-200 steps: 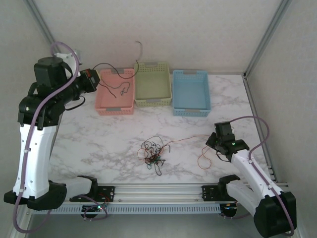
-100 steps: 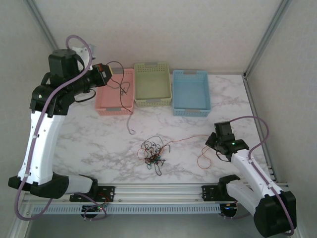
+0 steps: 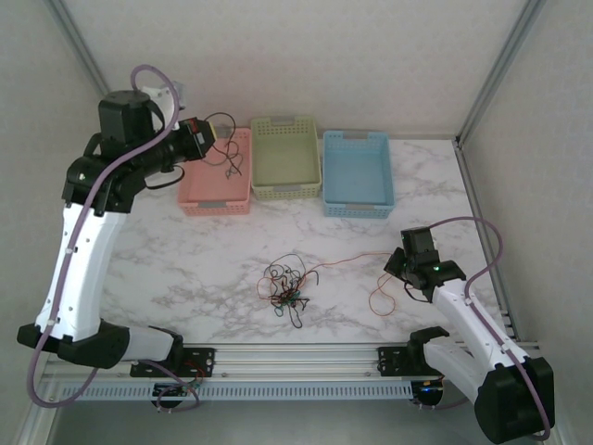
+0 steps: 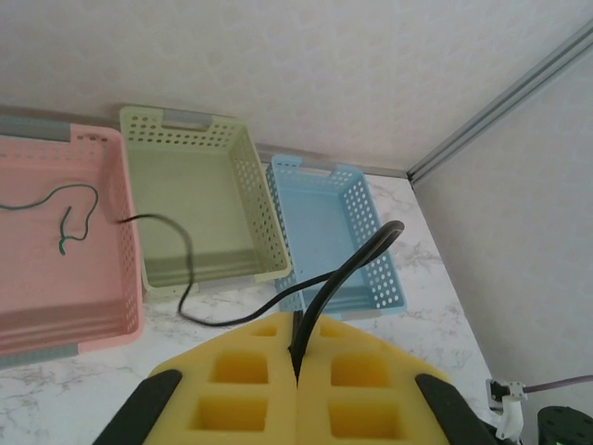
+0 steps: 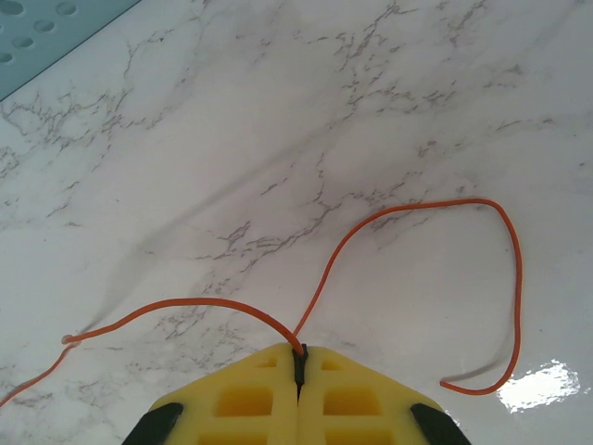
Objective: Untangle the cables
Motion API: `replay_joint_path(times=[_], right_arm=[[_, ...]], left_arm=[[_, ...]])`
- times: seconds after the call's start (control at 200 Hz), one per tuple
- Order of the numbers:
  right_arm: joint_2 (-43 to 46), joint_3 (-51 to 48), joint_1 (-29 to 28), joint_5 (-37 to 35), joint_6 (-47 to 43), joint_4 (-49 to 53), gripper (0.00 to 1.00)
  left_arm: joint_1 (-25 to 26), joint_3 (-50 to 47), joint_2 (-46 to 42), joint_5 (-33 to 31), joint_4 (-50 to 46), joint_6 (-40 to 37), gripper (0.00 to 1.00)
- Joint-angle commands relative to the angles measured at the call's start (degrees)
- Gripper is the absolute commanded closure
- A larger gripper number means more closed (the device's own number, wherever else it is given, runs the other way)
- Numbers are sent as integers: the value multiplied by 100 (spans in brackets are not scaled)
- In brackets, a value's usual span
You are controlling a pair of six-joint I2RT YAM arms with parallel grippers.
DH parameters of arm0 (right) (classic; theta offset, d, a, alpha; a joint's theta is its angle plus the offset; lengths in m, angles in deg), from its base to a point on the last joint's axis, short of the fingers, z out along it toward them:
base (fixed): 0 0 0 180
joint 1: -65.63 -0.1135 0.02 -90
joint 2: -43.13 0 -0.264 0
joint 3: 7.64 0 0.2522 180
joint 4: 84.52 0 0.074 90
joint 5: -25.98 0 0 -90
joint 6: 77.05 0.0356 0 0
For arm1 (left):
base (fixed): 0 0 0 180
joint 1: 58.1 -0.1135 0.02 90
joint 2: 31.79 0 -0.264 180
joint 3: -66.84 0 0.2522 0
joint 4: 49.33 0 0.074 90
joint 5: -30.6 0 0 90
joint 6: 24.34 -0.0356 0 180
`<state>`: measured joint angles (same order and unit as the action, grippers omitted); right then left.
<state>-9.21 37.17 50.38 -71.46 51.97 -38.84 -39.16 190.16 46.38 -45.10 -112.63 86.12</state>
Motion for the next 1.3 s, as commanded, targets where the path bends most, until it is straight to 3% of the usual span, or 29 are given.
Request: replay_joint_path(times=[0.0, 0.46, 0.666, 1.056, 1.296], right_arm=[[-6, -73, 37, 32, -71, -98, 100], [74, -99, 36, 54, -84, -103, 100], [141, -125, 37, 67, -91, -116, 100], [300, -187, 38, 101, -99, -134, 100], [297, -187, 39, 115, -116, -150, 100]], left_arm=[[89, 303, 234, -38, 384, 198, 100], [180, 2380, 2048, -341, 361, 409, 100], [180, 2721, 2972, -604, 630, 407, 100], [397, 3190, 5238, -281, 611, 46, 100], [479, 3463, 5087, -215, 638, 203, 100]])
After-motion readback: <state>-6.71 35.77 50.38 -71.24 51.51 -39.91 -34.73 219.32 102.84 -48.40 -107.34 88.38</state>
